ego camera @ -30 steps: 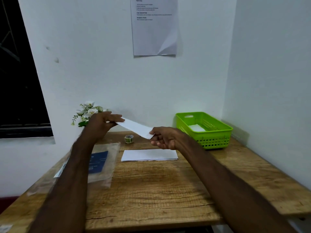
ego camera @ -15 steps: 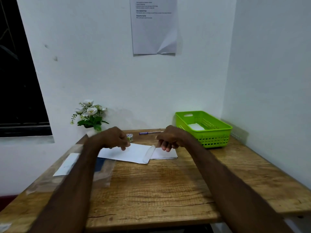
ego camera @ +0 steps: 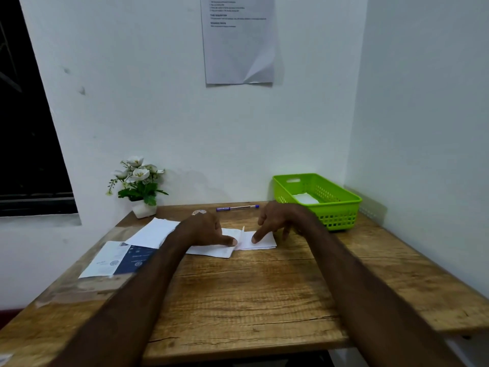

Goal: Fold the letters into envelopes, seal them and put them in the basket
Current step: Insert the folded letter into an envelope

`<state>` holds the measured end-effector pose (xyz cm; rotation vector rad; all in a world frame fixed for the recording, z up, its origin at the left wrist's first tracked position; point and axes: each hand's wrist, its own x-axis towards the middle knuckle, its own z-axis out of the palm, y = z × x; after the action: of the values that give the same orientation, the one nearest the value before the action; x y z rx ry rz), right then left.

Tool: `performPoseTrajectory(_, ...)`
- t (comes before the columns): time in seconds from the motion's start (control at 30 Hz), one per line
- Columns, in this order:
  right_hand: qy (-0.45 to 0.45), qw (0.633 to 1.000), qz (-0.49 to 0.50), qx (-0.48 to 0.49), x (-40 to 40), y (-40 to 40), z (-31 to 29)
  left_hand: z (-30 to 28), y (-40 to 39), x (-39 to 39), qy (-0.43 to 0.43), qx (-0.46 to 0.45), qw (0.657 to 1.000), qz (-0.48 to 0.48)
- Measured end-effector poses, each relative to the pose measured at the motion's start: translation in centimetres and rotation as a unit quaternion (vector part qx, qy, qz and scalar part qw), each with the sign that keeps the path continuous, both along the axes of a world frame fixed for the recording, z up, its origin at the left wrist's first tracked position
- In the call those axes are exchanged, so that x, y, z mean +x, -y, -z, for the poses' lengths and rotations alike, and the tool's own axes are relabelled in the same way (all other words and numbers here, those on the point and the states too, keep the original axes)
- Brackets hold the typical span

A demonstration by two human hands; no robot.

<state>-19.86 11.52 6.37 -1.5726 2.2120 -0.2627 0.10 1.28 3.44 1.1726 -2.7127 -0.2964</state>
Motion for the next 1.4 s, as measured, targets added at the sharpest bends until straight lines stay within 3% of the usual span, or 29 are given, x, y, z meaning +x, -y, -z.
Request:
performPoseTrajectory(0.37,-0.009,0.999,0.009,0.047,0.3,0.0,0.3,-0.1,-0.9,-0.6,0.013,0.046,0.998,-0.031)
performPoseTrajectory(0.53,-0.018,1.000,0.000,0.019,0.8,-0.2,0.1,-0.1,-0.8,-0.6,0.024,0.046,0.998,-0.031)
performPoseTrajectory(0.63,0.026,0.999,0.016,-0.009,1.1,-0.2,0.2,0.2,-0.5,-0.6,0.029,0.028,0.999,-0.035)
performPoseTrajectory(0.8,0.132,0.987,0.042,-0.084,1.0,-0.2,-0.1,0.1,-0.4,-0.9,0.033,-0.008,0.999,-0.031)
performPoseTrajectory(0.93,0.161,0.980,0.034,-0.115,1.1,-0.5,-0.8,0.2,-0.5,-1.2,0.038,-0.025,0.998,-0.038)
performPoseTrajectory(1.17,0.114,0.962,0.071,-0.237,0.7,-1.6,-2.4,0.2,-0.5,-1.1,0.048,-0.038,0.997,-0.044)
performPoseTrajectory(1.3,0.027,0.912,0.089,-0.399,-0.7,-2.4,-3.7,0.4,-0.5,-1.0,0.036,-0.030,0.998,-0.036)
performPoseTrajectory(1.4,0.034,0.870,0.111,-0.478,-1.4,-3.6,-5.0,0.5,-0.1,-1.0,0.043,-0.015,0.998,-0.033)
